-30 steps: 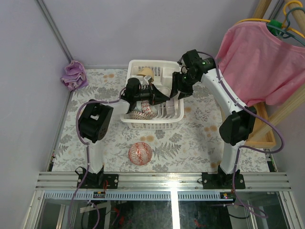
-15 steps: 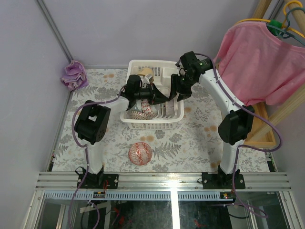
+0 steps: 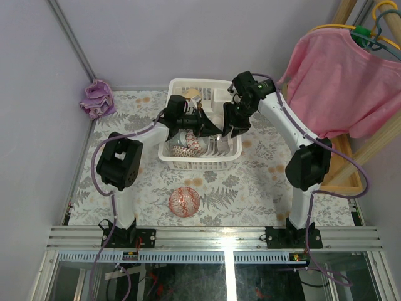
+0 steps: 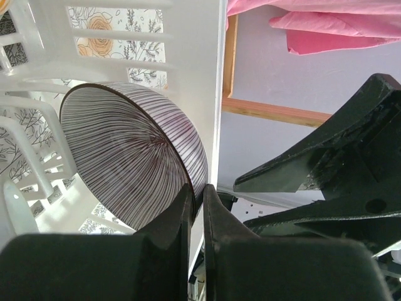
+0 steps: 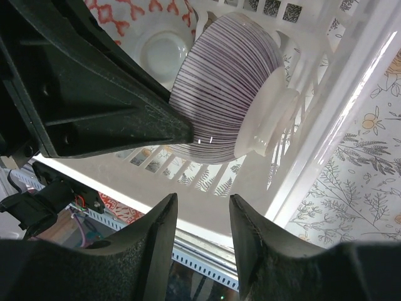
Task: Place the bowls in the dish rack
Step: Adjust the bowl in the dish rack.
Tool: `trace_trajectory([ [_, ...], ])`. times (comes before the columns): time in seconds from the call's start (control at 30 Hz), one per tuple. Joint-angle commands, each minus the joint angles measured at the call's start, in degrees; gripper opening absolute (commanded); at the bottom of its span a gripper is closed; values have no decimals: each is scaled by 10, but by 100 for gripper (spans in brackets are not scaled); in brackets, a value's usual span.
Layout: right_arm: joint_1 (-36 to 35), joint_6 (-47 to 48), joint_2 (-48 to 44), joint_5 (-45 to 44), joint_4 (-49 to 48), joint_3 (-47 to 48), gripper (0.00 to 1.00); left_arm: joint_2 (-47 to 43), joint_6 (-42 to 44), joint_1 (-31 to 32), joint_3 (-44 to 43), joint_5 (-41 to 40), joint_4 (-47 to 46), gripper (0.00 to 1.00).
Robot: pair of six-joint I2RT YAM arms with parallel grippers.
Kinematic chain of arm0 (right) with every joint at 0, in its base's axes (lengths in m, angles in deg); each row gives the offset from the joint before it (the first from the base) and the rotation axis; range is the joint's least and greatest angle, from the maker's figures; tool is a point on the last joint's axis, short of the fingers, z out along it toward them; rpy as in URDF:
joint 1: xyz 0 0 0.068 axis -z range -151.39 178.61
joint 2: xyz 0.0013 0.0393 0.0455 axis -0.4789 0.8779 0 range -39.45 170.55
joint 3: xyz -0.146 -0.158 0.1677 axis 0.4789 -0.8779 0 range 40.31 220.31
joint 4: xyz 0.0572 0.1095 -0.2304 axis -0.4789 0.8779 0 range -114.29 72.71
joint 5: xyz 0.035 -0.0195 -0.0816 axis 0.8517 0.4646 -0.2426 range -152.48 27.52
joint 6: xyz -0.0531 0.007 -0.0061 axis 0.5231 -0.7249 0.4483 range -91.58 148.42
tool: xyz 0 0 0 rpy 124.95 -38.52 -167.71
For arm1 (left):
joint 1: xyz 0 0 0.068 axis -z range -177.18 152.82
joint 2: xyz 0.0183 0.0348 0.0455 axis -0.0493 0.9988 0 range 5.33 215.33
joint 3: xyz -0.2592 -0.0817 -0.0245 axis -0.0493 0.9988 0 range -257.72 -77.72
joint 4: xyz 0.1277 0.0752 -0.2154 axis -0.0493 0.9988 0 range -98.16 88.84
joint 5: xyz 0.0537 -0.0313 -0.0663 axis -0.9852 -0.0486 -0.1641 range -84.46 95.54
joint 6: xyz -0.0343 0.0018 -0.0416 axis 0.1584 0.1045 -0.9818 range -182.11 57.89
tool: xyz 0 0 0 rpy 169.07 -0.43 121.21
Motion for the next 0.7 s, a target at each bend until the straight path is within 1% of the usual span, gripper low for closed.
trace_trajectory([
  [0.0,-5,23,9,6,40,27,46,15,84,-12,28,-62,125,0],
  [0.1,-6,23,10,4,40,26,49,14,100,-13,31,-69,145,0],
  [0.33,-5,25,14,3,40,23,51,20,135,-15,20,-99,202,0],
  [0.57,-9,26,22,-2,41,24,51,23,140,-18,28,-107,207,0],
  [0.67,-9,26,35,-11,43,36,49,21,147,-18,35,-113,213,0],
])
